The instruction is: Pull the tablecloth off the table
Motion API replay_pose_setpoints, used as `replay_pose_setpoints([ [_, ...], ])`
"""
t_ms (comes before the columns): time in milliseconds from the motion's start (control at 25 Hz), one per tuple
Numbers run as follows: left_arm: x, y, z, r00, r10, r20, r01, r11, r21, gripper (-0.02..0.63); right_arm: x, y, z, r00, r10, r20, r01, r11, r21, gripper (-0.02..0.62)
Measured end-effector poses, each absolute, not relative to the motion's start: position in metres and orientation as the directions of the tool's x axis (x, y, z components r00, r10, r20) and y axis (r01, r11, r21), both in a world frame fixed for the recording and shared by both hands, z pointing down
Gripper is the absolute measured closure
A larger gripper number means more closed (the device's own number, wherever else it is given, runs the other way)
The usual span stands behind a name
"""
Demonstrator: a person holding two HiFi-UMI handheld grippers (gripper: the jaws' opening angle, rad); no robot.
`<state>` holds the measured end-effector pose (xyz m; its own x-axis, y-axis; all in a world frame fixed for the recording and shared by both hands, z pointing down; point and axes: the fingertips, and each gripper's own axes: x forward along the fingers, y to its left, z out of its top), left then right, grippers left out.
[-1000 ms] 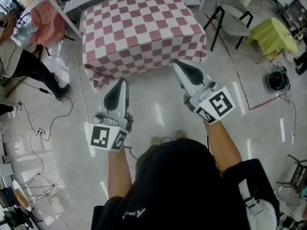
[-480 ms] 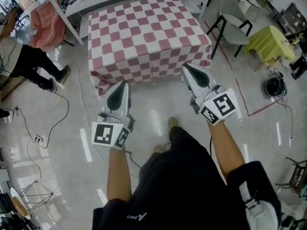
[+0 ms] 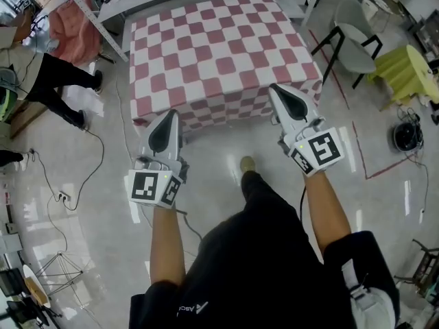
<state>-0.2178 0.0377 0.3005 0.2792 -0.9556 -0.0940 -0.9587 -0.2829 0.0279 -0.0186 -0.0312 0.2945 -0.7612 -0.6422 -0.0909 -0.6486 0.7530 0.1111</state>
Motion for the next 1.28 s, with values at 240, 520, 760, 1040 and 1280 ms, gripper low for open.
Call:
replay_pose_setpoints([
  [240,-0.229,-0.057,0.314,0.235,-0.972,-0.030,-0.972,-0.235,-0.004,0.595,-0.008,-0.136,0.310,-0.740,-0.669,-0.064,-0.671,0.732,0.115,0.594],
  [520,-0.244,-0.160,0.342,0.151,-0.987,0.059,-0.988,-0.152,-0.002,0.595,-0.005,-0.248,0.349,-0.741,-0.671,0.024,-0.668,0.740,0.075,0.594],
  [760,-0.274,-0.211,0.381,0.077,-0.984,0.161,-0.997,-0.072,0.038,0.594,-0.014,-0.310,0.388,-0.724,-0.679,0.122,-0.679,0.733,0.052,0.594],
  [1040,-0.308,-0.248,0.432,0.078,-0.950,0.304,-0.994,-0.051,0.095,0.551,-0.031,-0.350,0.436,-0.676,-0.684,0.275,-0.702,0.711,0.042,0.594],
  [1280,-0.330,-0.273,0.476,0.071,-0.898,0.434,-0.993,-0.023,0.113,0.419,-0.030,-0.373,0.482,-0.614,-0.669,0.420,-0.737,0.676,0.001,0.454],
])
